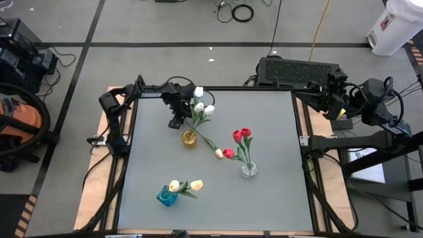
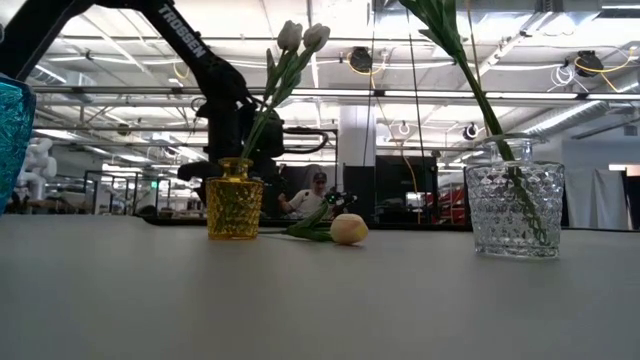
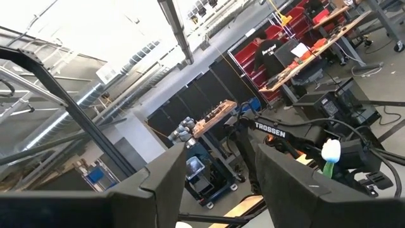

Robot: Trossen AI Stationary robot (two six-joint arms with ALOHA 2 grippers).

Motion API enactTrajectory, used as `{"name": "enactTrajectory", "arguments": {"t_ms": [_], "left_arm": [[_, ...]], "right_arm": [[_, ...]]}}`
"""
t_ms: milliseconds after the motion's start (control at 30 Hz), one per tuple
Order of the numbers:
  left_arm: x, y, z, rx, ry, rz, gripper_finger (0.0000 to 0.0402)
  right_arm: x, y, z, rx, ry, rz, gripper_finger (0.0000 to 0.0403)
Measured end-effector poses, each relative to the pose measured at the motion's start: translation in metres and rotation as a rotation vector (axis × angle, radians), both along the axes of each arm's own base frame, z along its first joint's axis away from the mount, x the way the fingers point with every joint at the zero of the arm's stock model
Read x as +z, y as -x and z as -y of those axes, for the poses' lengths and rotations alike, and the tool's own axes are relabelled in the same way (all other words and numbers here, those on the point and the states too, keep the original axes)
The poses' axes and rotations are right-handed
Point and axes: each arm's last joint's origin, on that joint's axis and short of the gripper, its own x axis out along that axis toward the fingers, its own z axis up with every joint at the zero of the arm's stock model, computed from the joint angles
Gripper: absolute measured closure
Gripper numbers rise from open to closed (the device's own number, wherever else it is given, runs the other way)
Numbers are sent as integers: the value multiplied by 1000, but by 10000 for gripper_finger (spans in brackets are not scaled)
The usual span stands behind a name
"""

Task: Sort flowers into vase by color
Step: Put the yellow tulip into the blue vase

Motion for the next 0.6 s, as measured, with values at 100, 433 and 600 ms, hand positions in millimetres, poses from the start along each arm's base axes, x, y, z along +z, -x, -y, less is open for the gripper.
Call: {"name": "enactTrajectory", "arguments": {"t_ms": [100, 433, 600], "left_arm": [[-1, 1, 1, 0, 1, -1, 227], [-2, -1, -1, 2, -27, 10, 227], [-3, -1, -2, -3, -59, 3, 227]], "right_arm": [[0, 0, 0, 1, -6, 1, 220], [0, 0, 0, 5, -25, 4, 220], [0, 0, 0, 9, -48, 7, 220]]}}
